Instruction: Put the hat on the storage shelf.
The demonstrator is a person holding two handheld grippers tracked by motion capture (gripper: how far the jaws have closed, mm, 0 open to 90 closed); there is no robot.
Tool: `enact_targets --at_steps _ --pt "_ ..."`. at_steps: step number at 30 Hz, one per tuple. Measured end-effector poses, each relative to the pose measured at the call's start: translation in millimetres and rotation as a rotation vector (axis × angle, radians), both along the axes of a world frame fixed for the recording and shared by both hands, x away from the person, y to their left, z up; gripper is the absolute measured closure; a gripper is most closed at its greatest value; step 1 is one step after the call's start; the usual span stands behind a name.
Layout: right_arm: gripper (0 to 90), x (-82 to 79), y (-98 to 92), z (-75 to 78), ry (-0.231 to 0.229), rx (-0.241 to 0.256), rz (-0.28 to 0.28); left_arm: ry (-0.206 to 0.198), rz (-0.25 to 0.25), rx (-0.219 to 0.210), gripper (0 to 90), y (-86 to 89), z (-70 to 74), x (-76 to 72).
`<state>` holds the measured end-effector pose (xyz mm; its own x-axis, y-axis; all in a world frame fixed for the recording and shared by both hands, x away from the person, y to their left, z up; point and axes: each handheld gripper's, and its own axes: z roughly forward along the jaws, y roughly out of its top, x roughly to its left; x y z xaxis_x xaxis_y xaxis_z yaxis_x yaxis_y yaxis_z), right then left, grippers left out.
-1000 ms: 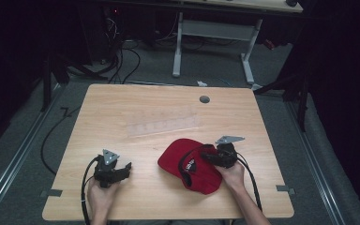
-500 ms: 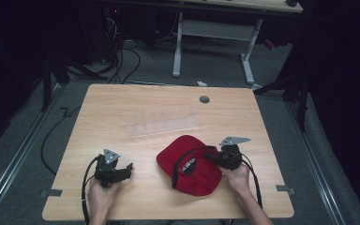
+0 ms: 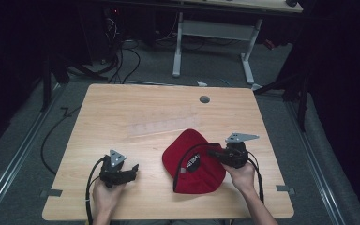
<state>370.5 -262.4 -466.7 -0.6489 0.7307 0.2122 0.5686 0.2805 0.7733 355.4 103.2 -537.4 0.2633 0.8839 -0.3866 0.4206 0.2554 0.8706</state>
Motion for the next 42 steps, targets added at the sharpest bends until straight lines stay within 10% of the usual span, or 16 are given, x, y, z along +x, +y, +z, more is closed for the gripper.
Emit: enact_targets --at_steps 18,42 --pt "85.2 -3.6 7.6 39.1 -0.043 0.004 0.008 -0.052 -0.196 0.029 19.4 -65.1 9.6 -18.1" --pt "85.1 -0.9 30.9 60.6 -0.05 0.026 0.017 -0.086 -0.231 -0.021 13.4 -97.1 13.7 -19.2"
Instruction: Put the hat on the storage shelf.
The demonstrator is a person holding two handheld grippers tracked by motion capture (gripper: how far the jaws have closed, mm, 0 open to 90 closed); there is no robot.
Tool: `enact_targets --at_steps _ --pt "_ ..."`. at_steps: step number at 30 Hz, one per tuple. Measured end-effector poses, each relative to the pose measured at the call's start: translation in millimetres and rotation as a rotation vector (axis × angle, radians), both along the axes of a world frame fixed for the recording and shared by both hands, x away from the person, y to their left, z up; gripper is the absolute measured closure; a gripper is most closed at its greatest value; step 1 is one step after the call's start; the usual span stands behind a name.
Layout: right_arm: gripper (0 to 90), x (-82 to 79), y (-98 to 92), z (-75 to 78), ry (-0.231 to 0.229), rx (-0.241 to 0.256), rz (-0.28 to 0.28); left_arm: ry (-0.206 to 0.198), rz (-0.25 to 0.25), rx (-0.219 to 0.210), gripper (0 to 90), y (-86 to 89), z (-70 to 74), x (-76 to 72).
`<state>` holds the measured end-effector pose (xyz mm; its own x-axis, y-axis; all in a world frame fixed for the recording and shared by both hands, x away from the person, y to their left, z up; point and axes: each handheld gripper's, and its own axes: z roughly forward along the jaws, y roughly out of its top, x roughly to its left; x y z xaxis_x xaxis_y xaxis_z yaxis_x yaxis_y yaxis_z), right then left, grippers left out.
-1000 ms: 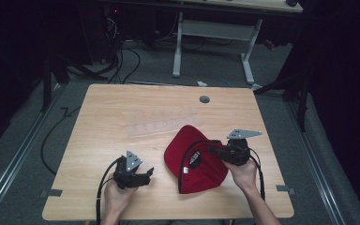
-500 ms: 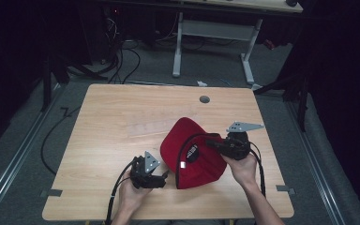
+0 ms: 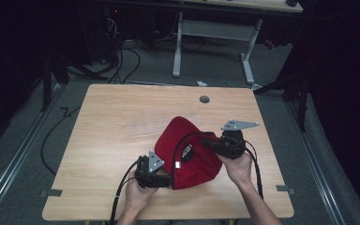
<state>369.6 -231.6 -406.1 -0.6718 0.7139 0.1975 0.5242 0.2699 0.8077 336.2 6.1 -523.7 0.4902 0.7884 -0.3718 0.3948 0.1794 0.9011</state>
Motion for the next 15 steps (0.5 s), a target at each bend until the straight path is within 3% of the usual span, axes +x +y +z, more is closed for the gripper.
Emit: enact_targets --at_steps 15 --pt "84.8 -0.1 -4.0 -16.3 0.047 -0.091 -0.027 -0.048 -0.006 -0.008 12.4 7.2 8.6 -7.4"
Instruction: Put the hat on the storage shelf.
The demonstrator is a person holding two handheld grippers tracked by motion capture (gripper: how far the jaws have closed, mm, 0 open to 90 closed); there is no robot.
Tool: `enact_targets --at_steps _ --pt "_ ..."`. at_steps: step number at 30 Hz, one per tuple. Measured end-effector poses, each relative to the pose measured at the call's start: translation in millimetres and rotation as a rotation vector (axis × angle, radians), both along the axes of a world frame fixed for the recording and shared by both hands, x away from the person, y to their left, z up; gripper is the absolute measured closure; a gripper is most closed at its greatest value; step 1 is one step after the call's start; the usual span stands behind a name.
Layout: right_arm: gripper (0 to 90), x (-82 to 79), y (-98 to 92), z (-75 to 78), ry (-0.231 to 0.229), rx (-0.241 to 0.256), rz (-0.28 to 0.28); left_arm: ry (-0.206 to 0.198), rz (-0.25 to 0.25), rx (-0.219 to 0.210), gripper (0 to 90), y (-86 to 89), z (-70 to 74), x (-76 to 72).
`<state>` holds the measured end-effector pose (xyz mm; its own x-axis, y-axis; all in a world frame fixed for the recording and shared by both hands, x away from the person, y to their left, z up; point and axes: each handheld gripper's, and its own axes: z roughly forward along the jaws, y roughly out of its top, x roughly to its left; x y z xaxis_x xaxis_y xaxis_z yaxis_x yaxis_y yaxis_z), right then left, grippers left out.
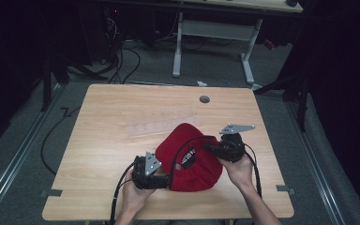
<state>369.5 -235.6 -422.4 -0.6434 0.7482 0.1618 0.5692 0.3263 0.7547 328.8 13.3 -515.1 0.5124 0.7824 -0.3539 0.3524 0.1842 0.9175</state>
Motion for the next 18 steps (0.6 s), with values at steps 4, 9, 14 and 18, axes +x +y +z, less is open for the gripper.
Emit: enact_targets --at_steps 4,9,14,18 --pt "84.6 0.3 0.2 -1.1 0.013 -0.016 0.001 -0.007 -0.009 -0.002 12.3 -0.1 2.0 -1.7" --pt "84.5 2.0 0.8 -5.1 0.035 -0.024 0.01 -0.032 -0.029 0.02 11.7 -1.3 6.1 -4.4" --pt "84.5 2.6 1.1 -10.1 0.064 -0.027 0.013 -0.033 -0.039 0.032 11.3 -2.4 6.2 -5.4" --pt "84.4 3.1 4.4 -14.6 0.091 -0.012 0.04 -0.043 -0.037 0.049 14.2 -4.0 5.4 -4.9"
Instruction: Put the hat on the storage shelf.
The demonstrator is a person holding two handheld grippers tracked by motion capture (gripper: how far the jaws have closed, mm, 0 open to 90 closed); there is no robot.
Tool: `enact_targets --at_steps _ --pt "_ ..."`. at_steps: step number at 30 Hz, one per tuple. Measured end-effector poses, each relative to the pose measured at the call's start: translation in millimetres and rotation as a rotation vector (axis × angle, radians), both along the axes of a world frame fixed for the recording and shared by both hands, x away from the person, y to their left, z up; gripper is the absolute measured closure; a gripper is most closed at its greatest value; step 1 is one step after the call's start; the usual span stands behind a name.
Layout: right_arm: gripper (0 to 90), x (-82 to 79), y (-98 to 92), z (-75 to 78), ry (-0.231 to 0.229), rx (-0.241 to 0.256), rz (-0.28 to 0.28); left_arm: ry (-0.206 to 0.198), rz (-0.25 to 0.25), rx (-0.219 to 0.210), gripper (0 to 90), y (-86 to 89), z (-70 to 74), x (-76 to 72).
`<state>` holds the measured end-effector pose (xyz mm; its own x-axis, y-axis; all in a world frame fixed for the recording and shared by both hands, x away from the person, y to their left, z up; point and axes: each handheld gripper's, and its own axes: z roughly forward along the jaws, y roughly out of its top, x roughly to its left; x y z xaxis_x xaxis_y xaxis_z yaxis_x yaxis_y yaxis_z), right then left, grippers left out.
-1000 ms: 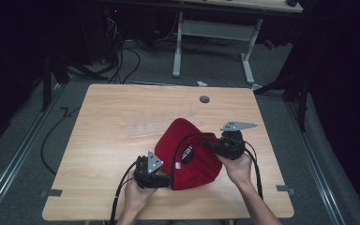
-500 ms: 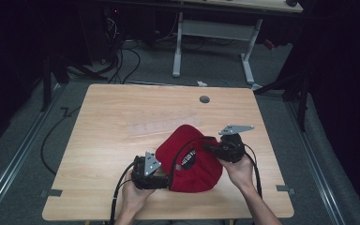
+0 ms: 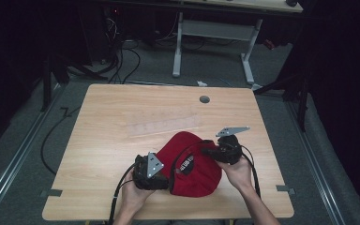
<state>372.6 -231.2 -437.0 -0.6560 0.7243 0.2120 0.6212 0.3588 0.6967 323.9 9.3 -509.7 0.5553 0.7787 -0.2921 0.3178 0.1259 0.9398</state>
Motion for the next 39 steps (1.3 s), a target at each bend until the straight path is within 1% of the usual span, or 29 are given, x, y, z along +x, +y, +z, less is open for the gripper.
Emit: enact_targets --at_steps 1,2,4,5,6,9,10,11,13,14,15,16,17,19,20,21,22,23,24,26,27,28,29,31,33,36,37,38,39 --pt "84.4 0.0 0.0 0.0 0.0 0.0 0.0 -0.002 -0.004 0.0 14.2 -0.7 0.1 -0.2" --pt "84.4 -0.3 2.9 -1.8 0.01 0.012 0.012 -0.001 -0.006 0.001 16.0 -1.7 0.6 -0.6" --pt "84.3 -0.5 4.2 -2.2 0.011 0.01 0.015 -0.004 -0.013 0.009 17.1 -2.6 1.7 -1.9" --pt "84.3 -0.2 5.0 -2.8 0.012 0.019 0.019 -0.007 -0.014 0.017 20.0 -2.7 1.8 -2.5" --pt "84.3 -0.2 5.0 -2.8 0.012 0.019 0.019 -0.01 -0.013 0.018 20.0 -2.6 1.9 -2.6" --pt "84.2 -0.3 6.1 -3.9 0.022 0.027 0.025 -0.002 -0.018 0.035 22.5 -0.6 3.4 -2.7" --pt "84.1 -0.5 6.6 -3.9 0.02 0.028 0.028 -0.008 -0.018 0.034 24.5 -0.7 4.1 -3.3" --pt "84.0 -0.6 6.6 -3.5 0.018 0.035 0.036 -0.016 -0.021 0.041 29.5 -0.4 5.0 -4.1" --pt "84.0 -0.6 6.3 -3.2 0.021 0.041 0.04 -0.029 -0.028 0.046 34.8 0.2 6.8 -5.6" --pt "84.0 -0.6 6.3 -3.2 0.021 0.041 0.04 -0.031 -0.033 0.051 34.8 1.1 7.7 -5.8" --pt "83.8 -0.5 5.8 -3.2 0.026 0.044 0.043 -0.032 -0.036 0.051 39.4 1.5 8.4 -5.8" --pt "83.8 -0.5 5.8 -3.2 0.026 0.044 0.043 -0.028 -0.041 0.05 39.4 1.9 9.1 -5.8" --pt "83.6 0.1 5.3 -3.5 0.022 0.048 0.049 -0.029 -0.045 0.054 44.4 2.2 9.3 -6.0" --pt "83.5 0.4 5.1 -3.6 0.021 0.05 0.053 -0.025 -0.053 0.057 46.3 2.5 9.5 -6.3" --pt "83.4 0.9 4.9 -3.9 0.019 0.054 0.054 -0.019 -0.057 0.052 48.4 2.3 9.8 -6.4" --pt "83.2 1.9 4.6 -4.2 0.016 0.063 0.054 -0.017 -0.065 0.056 52.9 2.7 10.2 -6.7" --pt "83.2 1.9 4.6 -4.2 0.016 0.063 0.054 -0.011 -0.073 0.05 52.9 3.0 10.9 -7.2" --pt "82.7 2.4 3.8 -4.0 0.016 0.071 0.056 -0.008 -0.079 0.046 56.7 3.1 11.5 -7.7" --pt "82.7 2.4 3.8 -4.0 0.016 0.071 0.056 -0.004 -0.087 0.049 56.7 3.7 11.9 -8.0" --pt "82.0 2.9 4.1 -4.5 0.012 0.075 0.056 0.011 -0.101 0.044 60.1 4.0 13.4 -8.7" --pt "81.6 4.0 4.4 -5.2 0.011 0.076 0.053 0.011 -0.107 0.042 63.0 3.8 13.9 -8.9" --pt "81.6 4.0 4.4 -5.2 0.011 0.076 0.053 0.012 -0.114 0.045 63.0 4.2 14.8 -9.0" --pt "80.7 5.1 4.8 -5.7 0.005 0.084 0.048 0.014 -0.121 0.046 65.6 4.6 16.0 -9.2" --pt "80.2 5.0 4.9 -5.7 0.007 0.086 0.043 0.013 -0.131 0.046 66.5 5.4 17.9 -9.4" --pt "77.7 6.7 4.9 -6.6 -0.008 0.093 0.039 0.011 -0.142 0.046 69.8 5.9 20.3 -9.9" --pt "76.0 7.4 4.8 -6.4 -0.01 0.1 0.032 0.005 -0.161 0.048 72.0 5.9 24.0 -11.7" --pt "72.7 8.2 4.4 -5.9 -0.015 0.109 0.025 0.003 -0.169 0.056 74.4 6.2 25.2 -12.4" --pt "72.7 8.2 4.4 -5.9 -0.015 0.109 0.025 0.003 -0.173 0.054 75.7 6.0 26.5 -13.0" --pt "70.0 8.7 3.5 -5.7 -0.019 0.115 0.02 0.001 -0.176 0.059 75.7 5.8 27.5 -13.4"
